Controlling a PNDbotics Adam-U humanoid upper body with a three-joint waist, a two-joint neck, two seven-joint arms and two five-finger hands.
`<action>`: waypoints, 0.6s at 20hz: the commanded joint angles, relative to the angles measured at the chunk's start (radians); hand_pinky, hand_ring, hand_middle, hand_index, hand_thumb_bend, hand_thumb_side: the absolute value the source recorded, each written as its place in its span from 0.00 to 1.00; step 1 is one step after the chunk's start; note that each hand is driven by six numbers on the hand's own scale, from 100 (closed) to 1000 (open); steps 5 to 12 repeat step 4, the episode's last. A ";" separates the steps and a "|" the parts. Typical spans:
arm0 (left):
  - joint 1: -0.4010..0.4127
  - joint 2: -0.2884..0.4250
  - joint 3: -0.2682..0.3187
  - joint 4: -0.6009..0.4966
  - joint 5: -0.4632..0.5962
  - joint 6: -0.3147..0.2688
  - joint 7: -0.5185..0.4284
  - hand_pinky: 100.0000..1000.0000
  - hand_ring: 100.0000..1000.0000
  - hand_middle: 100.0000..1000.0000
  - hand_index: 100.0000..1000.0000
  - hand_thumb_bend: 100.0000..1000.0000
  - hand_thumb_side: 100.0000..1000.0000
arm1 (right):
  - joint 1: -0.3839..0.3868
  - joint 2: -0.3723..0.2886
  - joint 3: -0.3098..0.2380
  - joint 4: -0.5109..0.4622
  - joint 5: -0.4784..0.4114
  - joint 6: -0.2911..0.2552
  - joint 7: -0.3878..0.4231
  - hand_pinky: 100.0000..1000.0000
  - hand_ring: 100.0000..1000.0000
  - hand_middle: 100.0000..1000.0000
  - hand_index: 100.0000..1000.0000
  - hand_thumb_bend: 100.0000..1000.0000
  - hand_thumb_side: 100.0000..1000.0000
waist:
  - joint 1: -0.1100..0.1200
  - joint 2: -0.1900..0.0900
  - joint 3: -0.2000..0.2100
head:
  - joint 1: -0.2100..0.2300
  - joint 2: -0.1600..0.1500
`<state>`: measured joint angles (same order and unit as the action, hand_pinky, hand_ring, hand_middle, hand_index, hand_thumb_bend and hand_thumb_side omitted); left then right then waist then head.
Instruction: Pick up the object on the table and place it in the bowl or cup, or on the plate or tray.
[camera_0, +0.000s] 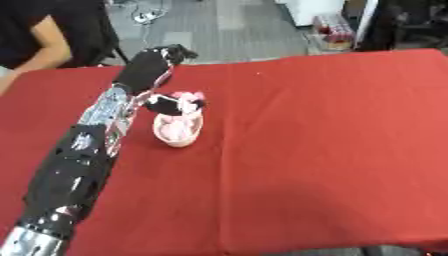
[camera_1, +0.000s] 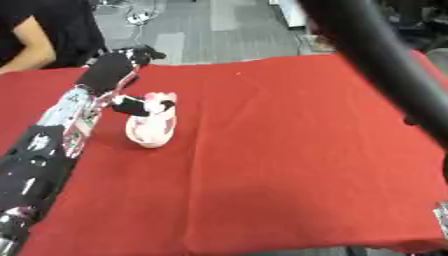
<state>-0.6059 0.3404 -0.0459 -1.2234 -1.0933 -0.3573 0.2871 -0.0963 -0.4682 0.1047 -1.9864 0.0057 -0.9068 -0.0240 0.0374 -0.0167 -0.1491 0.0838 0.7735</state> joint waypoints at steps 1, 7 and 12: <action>0.010 -0.003 0.013 -0.112 0.190 -0.001 0.084 0.18 0.52 0.61 0.79 0.13 0.61 | -0.005 -0.018 -0.003 -0.014 0.002 0.000 0.004 0.42 0.55 0.79 0.83 0.00 0.82 | -0.002 -0.006 0.000 | -0.011 -0.003; 0.058 -0.033 0.010 -0.243 0.393 -0.001 0.094 0.17 0.50 0.60 0.79 0.08 0.77 | -0.006 -0.018 -0.003 -0.014 0.000 0.000 0.005 0.42 0.55 0.79 0.83 0.00 0.82 | -0.004 -0.008 0.000 | -0.012 -0.003; 0.058 -0.033 0.010 -0.243 0.393 -0.001 0.094 0.17 0.50 0.60 0.79 0.08 0.77 | -0.006 -0.018 -0.003 -0.014 0.000 0.000 0.005 0.42 0.55 0.79 0.83 0.00 0.82 | -0.004 -0.008 0.000 | -0.012 -0.003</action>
